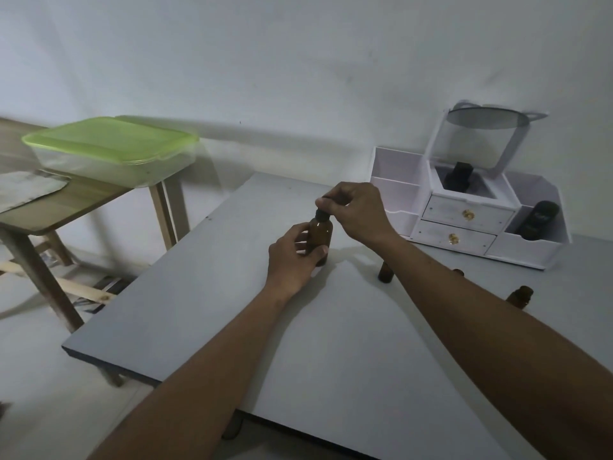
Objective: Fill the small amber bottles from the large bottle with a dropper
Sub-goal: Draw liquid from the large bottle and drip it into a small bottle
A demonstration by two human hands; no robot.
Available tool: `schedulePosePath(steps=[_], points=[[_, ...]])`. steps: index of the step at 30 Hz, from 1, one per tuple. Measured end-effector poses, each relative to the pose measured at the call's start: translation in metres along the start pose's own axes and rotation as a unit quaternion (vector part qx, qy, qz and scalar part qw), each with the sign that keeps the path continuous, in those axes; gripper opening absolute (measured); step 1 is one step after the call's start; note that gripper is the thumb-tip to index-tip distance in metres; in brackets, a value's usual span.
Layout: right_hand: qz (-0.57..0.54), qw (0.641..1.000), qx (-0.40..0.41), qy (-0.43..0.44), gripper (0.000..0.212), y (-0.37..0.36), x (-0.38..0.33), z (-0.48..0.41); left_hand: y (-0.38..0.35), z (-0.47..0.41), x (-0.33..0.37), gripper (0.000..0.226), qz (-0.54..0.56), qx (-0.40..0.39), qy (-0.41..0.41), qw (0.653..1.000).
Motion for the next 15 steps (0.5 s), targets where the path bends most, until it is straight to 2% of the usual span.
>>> schedulePosePath(steps=[7, 15], points=[[0.012, 0.999, 0.030, 0.004, 0.011, -0.0022, -0.0019, 0.0005, -0.0008, -0.0003, -0.0006, 0.051, -0.004, 0.002, -0.005, 1.000], [-0.007, 1.000, 0.015, 0.000, 0.013, -0.0008, -0.0035, 0.0039, -0.0011, -0.0010, -0.0005, 0.052, -0.004, -0.001, -0.003, 1.000]])
Point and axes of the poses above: each hand's wrist, its own z-axis away from the middle knuckle, its own y-axis out of the back of the hand, x = y × z, the point moved 2 cm from there along -z, towards the middle knuckle, and after that the axes turned 6 degrees about -y, right-handed, at the moved point
